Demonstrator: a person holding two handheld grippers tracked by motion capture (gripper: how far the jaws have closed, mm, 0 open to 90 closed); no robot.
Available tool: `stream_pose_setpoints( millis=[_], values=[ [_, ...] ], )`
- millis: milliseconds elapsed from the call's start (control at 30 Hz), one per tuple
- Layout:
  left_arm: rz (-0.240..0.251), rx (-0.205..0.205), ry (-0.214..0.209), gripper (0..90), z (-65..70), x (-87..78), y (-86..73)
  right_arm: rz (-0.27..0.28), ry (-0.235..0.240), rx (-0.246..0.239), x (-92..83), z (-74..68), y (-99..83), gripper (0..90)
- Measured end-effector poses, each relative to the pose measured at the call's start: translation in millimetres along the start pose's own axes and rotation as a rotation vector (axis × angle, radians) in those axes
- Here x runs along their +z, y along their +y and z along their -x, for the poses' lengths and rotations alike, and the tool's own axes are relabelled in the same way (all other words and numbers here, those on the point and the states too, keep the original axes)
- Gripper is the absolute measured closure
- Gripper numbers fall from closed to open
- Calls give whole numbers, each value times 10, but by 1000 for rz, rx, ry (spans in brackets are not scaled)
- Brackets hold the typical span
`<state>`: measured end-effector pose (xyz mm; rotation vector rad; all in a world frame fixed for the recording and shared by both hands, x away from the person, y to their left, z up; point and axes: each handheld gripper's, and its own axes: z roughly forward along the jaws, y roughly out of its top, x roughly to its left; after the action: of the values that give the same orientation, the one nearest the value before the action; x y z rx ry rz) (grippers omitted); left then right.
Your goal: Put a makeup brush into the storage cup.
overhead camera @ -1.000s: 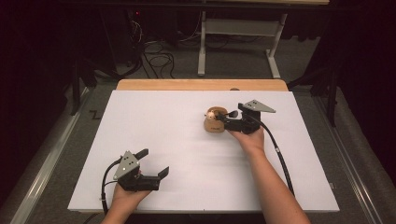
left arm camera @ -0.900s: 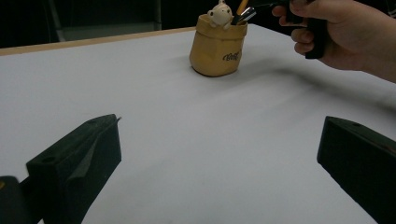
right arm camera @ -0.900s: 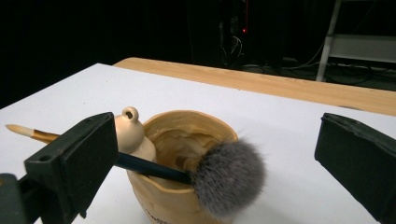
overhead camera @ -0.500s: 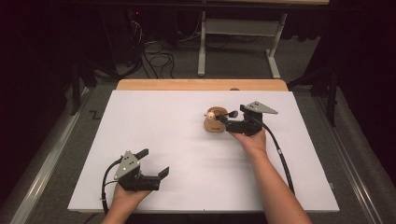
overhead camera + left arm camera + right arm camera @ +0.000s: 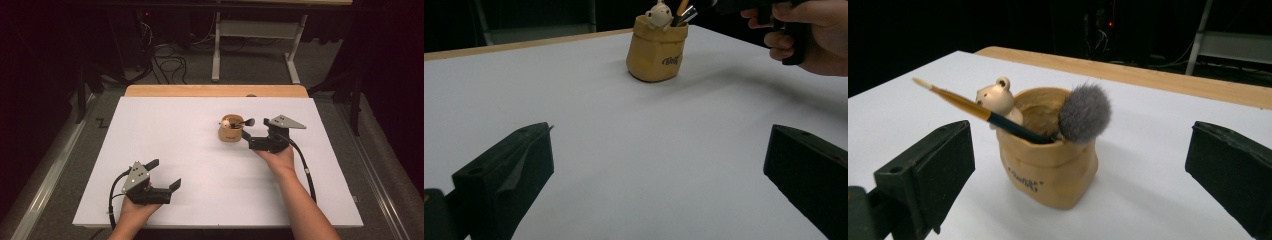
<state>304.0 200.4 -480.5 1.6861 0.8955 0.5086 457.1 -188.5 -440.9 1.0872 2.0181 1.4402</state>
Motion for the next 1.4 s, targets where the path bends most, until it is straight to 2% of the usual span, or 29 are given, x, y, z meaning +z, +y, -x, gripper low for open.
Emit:
stream_pose_setpoints(
  millis=[500, 833, 1167, 1400],
  values=[
    [-7, -1, -2, 8, -1, 23, -3, -16, 25, -33, -326, -80, -138, 2],
    [-10, -7, -1, 7, -15, 24, -8, -7, 47, -52, -585, -111, -257, 2],
    [-10, -10, -3, 8, 0, 36, -10, -2, 27, -53, -919, -54, -476, 2],
    [-8, -8, 2, 7, 8, 30, -11, 12, 16, -71, -1200, -54, -625, 2]
  ],
)
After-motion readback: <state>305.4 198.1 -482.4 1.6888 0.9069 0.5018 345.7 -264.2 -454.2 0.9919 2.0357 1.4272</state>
